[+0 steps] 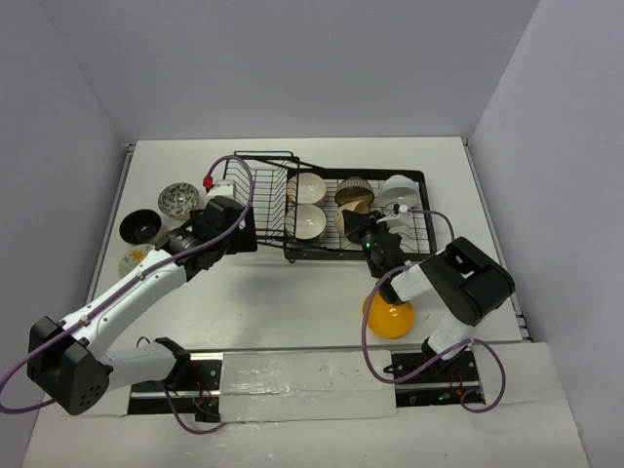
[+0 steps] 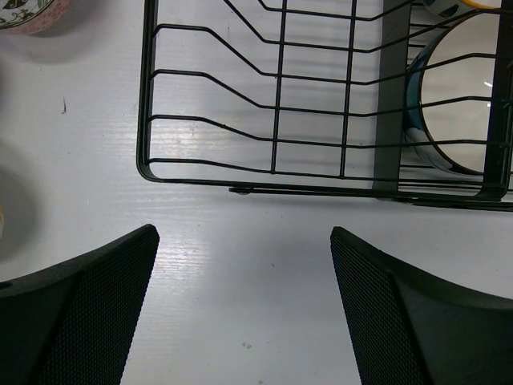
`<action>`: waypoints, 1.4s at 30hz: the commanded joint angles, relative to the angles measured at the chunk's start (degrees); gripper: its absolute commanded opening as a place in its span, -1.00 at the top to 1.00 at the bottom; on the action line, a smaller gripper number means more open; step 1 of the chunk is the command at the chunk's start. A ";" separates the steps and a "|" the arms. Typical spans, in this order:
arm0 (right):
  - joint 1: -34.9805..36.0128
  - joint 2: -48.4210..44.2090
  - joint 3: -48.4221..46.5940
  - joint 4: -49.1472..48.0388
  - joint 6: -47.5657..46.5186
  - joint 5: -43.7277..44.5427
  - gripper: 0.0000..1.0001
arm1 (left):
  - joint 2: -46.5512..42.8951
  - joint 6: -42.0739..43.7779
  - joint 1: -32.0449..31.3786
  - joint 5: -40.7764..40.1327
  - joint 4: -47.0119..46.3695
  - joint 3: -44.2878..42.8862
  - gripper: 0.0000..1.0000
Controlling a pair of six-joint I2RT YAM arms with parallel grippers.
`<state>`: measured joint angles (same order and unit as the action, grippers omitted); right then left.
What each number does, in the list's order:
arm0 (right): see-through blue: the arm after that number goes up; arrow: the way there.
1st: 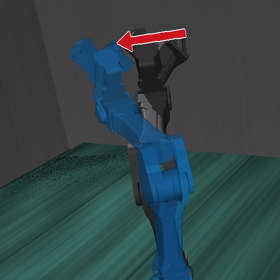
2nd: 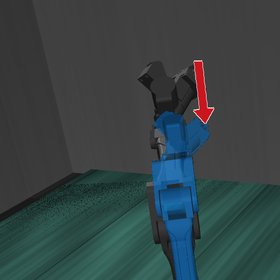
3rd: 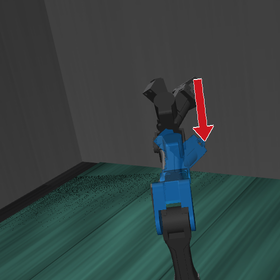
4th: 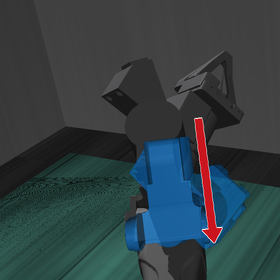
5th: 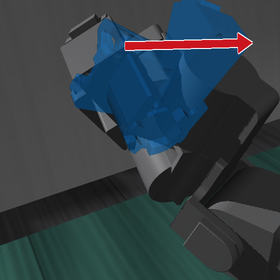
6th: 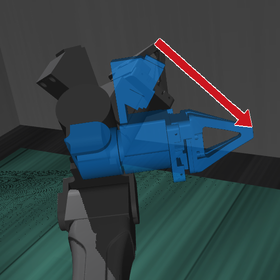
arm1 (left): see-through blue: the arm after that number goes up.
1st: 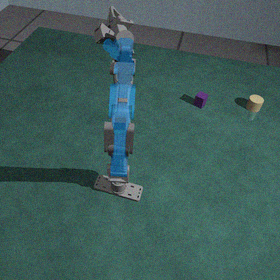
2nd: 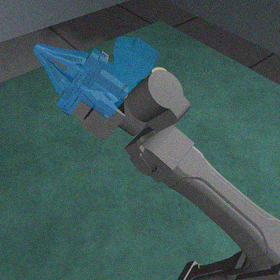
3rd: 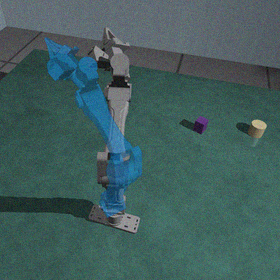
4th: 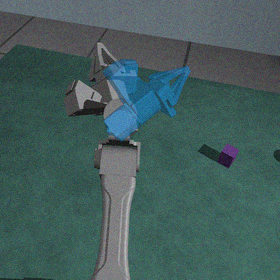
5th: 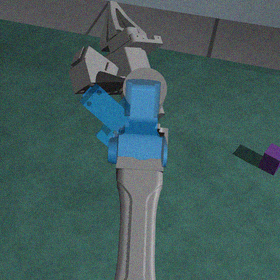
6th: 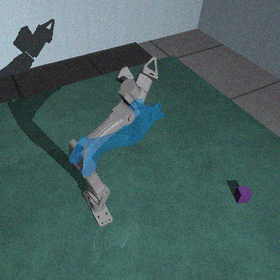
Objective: Load the bowls into the dish rack
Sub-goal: Place the bowl in the dish rack.
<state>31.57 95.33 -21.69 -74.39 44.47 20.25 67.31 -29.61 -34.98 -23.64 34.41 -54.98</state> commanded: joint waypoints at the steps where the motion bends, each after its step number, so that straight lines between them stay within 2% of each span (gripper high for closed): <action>1: 0.07 -0.68 -1.76 -26.86 -1.06 1.37 1.00 | -0.42 0.07 -0.35 1.14 -2.33 -1.09 -0.86; 7: 0.16 2.67 -6.77 -26.86 0.62 2.25 1.00 | -0.07 0.07 -0.35 0.87 -2.33 -1.01 -0.86; 13: -0.19 4.69 -11.17 -26.86 0.44 -1.53 1.00 | 0.28 0.25 -0.35 0.79 -2.16 -1.01 -0.87; 26: -2.74 4.43 -8.54 -26.86 0.61 -3.90 1.00 | 1.34 0.25 -0.44 0.44 -1.81 -1.01 -0.88; 31: -4.68 2.85 -6.61 -26.86 2.55 -7.50 1.00 | 1.42 0.25 -0.44 0.00 -1.72 -1.09 -0.88; 42: -8.02 2.14 -7.92 -26.60 9.93 -21.46 1.00 | 0.02 0.16 -0.35 -3.17 -1.72 -1.36 -0.89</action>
<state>24.21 100.09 -28.16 -72.77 51.22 4.47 68.84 -29.58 -35.09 -24.77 33.71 -54.98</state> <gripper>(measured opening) 0.100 0.942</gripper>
